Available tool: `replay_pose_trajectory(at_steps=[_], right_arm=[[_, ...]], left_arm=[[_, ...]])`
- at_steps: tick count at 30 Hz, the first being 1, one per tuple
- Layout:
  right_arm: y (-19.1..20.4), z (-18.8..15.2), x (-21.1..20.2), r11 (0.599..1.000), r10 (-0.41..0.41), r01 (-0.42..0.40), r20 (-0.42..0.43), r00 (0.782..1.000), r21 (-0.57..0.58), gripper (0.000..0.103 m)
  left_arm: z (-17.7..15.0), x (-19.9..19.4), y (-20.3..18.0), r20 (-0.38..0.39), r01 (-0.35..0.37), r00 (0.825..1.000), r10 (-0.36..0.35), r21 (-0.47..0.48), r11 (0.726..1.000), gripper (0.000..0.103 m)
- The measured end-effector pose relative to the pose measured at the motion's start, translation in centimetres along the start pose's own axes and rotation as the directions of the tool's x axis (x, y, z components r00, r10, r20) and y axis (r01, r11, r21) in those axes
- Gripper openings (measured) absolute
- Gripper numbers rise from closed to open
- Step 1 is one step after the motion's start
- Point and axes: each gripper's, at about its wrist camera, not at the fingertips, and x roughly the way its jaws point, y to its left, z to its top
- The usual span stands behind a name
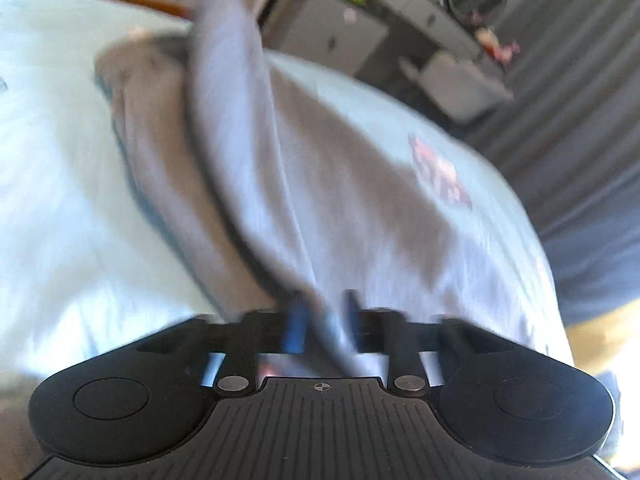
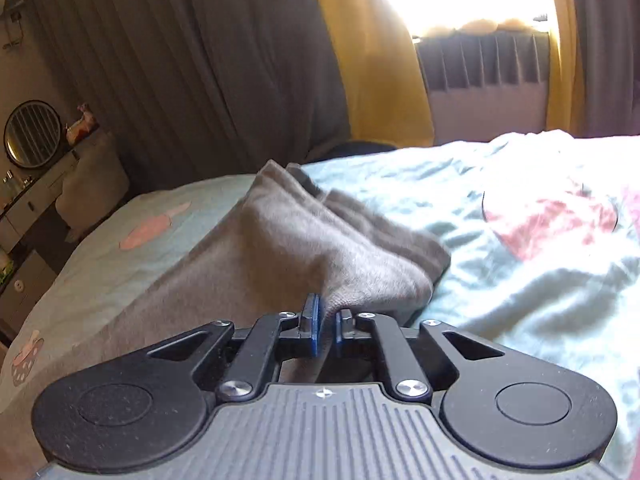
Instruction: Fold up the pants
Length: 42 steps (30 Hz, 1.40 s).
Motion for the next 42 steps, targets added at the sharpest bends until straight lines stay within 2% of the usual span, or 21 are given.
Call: replay_pose_trajectory(at_steps=[1, 2, 4, 8, 9, 11, 15, 18, 19, 20, 24, 26, 28, 30, 32, 34, 35, 37, 38, 40, 42], right_arm=[[-0.2, -0.2, 0.2, 1.0, 0.017, -0.016, -0.016, 1.0, 0.025, 0.018], [-0.5, -0.3, 0.4, 0.997, 0.045, -0.043, -0.029, 0.999, 0.057, 0.025], [-0.9, -0.4, 0.8, 0.991, 0.081, -0.074, -0.051, 0.995, 0.112, 0.029], [-1.9, -0.5, 1.9, 0.978, 0.119, -0.101, -0.091, 0.989, 0.183, 0.028], [-2.1, -0.4, 2.0, 0.975, 0.131, -0.111, -0.092, 0.987, 0.192, 0.023], [-1.8, -0.7, 1.8, 0.975, 0.138, -0.12, -0.085, 0.987, 0.189, 0.009], [-1.4, -0.4, 1.8, 0.976, 0.143, -0.127, -0.081, 0.986, 0.174, 0.01], [-1.6, -0.3, 2.6, 0.968, 0.143, -0.119, -0.095, 0.985, 0.219, 0.013], [-1.8, -0.3, 2.9, 0.964, 0.149, -0.123, -0.097, 0.984, 0.236, 0.013], [-1.8, -0.2, 3.2, 0.961, 0.154, -0.126, -0.099, 0.983, 0.247, 0.013], [-1.1, 0.8, 3.7, 0.972, 0.124, -0.099, -0.108, 0.986, 0.214, 0.005], [0.1, 1.9, 2.5, 0.988, 0.104, -0.096, -0.056, 0.993, 0.125, 0.005], [2.1, 2.8, 0.3, 0.995, 0.096, -0.095, 0.048, 0.994, -0.029, 0.005], [4.2, 2.9, -1.9, 0.979, 0.092, -0.059, 0.164, 0.982, -0.194, 0.005], [4.7, 2.6, -2.8, 0.969, 0.097, -0.041, 0.222, 0.97, -0.245, 0.005], [3.8, 2.3, -1.7, 0.977, 0.055, -0.016, 0.178, 0.983, -0.212, 0.008], [3.0, 2.1, -0.4, 0.982, 0.018, 0.004, 0.116, 0.993, -0.187, 0.016], [0.7, 2.0, 2.3, 0.997, -0.019, 0.014, -0.063, 0.998, -0.077, 0.017], [-0.7, 1.8, 2.8, 1.0, 0.004, -0.003, -0.102, 0.995, 0.014, 0.018], [-2.7, 1.8, 2.7, 0.986, 0.069, -0.055, -0.085, 0.994, 0.158, 0.027], [-4.3, 2.1, 2.7, 0.949, 0.123, -0.104, -0.045, 0.991, 0.297, 0.043]], left_arm=[[0.7, -0.3, 0.1, 0.044, -0.017, 0.999, 0.016, 0.004, 1.0, 0.069], [1.4, -0.6, 0.2, 0.094, -0.04, 0.995, 0.04, 0.004, 0.999, 0.078], [2.7, -0.4, 0.7, 0.154, -0.098, 0.984, 0.094, 0.018, 0.995, 0.086], [5.1, 1.4, 3.5, 0.14, -0.17, 0.974, 0.179, -0.077, 0.982, 0.085], [5.6, 1.6, 4.3, 0.137, -0.191, 0.969, 0.206, -0.119, 0.974, 0.085], [5.4, 1.4, 6.3, 0.124, -0.199, 0.967, 0.22, -0.167, 0.966, 0.085], [5.1, 1.2, 8.1, 0.102, -0.175, 0.975, 0.199, -0.206, 0.963, 0.084], [5.7, 2.6, 8.1, 0.086, -0.135, 0.984, 0.157, -0.218, 0.967, 0.078], [5.9, 3.0, 8.2, 0.081, -0.133, 0.985, 0.154, -0.216, 0.967, 0.072], [6.1, 3.3, 8.1, 0.074, -0.135, 0.985, 0.154, -0.209, 0.968, 0.056], [6.9, 4.0, 8.0, 0.055, -0.172, 0.981, 0.185, -0.182, 0.968, 0.029], [7.1, 3.3, 8.2, 0.072, -0.144, 0.985, 0.16, -0.182, 0.973, 0.025], [7.0, 2.5, 8.3, 0.088, -0.126, 0.986, 0.143, -0.177, 0.976, 0.024], [6.7, 1.8, 8.6, 0.102, -0.116, 0.986, 0.135, -0.17, 0.979, 0.023], [6.5, 1.3, 8.9, 0.106, -0.112, 0.986, 0.13, -0.164, 0.98, 0.023], [6.1, 1.3, 9.1, 0.096, -0.126, 0.985, 0.141, -0.148, 0.981, 0.025], [5.9, 1.4, 9.1, 0.088, -0.138, 0.985, 0.15, -0.135, 0.981, 0.026], [5.6, 0.9, 8.7, 0.093, -0.154, 0.982, 0.162, -0.094, 0.984, 0.033], [5.7, 0.6, 8.3, 0.104, -0.163, 0.98, 0.17, -0.073, 0.984, 0.036], [5.6, -0.7, 7.5, 0.153, -0.19, 0.97, 0.191, -0.021, 0.982, 0.038], [5.6, -2.1, 6.4, 0.209, -0.204, 0.958, 0.194, 0.03, 0.978, 0.046]])
